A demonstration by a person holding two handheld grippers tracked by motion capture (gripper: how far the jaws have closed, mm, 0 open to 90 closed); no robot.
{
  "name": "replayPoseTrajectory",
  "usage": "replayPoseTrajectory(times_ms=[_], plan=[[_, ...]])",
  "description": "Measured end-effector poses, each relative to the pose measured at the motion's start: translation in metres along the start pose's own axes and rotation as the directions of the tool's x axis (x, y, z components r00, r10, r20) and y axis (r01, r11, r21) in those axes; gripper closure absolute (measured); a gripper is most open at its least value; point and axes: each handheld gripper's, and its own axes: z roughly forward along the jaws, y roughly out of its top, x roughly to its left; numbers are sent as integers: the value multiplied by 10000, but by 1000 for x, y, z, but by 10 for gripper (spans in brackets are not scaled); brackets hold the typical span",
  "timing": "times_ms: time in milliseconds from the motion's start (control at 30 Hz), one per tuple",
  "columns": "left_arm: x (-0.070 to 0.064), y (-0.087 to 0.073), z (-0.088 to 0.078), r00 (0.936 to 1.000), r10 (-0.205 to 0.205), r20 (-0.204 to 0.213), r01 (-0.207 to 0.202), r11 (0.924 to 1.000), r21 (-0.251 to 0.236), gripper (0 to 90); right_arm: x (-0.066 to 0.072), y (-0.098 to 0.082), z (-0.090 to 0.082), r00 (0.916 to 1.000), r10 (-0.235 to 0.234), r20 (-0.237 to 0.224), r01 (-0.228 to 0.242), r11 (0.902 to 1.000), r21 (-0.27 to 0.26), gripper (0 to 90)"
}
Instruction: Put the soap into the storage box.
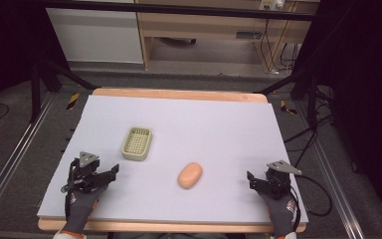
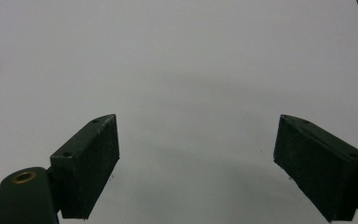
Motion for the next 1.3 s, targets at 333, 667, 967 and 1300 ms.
replayPoseTrajectory(times_ms=[333,667,967,1300], plan=[[-13,2,-3,9992,356,169,-355,9993,-86,246,1,-1,2,10000,-18,-30,19,9999,155,124],[-22,4,-3,9980,507,380,-503,9987,-128,238,1,-1,2,10000,37,-52,-36,9999,100,119],[-29,9,-4,9962,657,574,-646,9977,-209,229,1,0,2,10000,88,-19,-88,9999,107,118],[-43,13,-5,9908,1002,908,-988,9949,-201,219,1,0,2,10000,27,-55,-26,9999,109,116]])
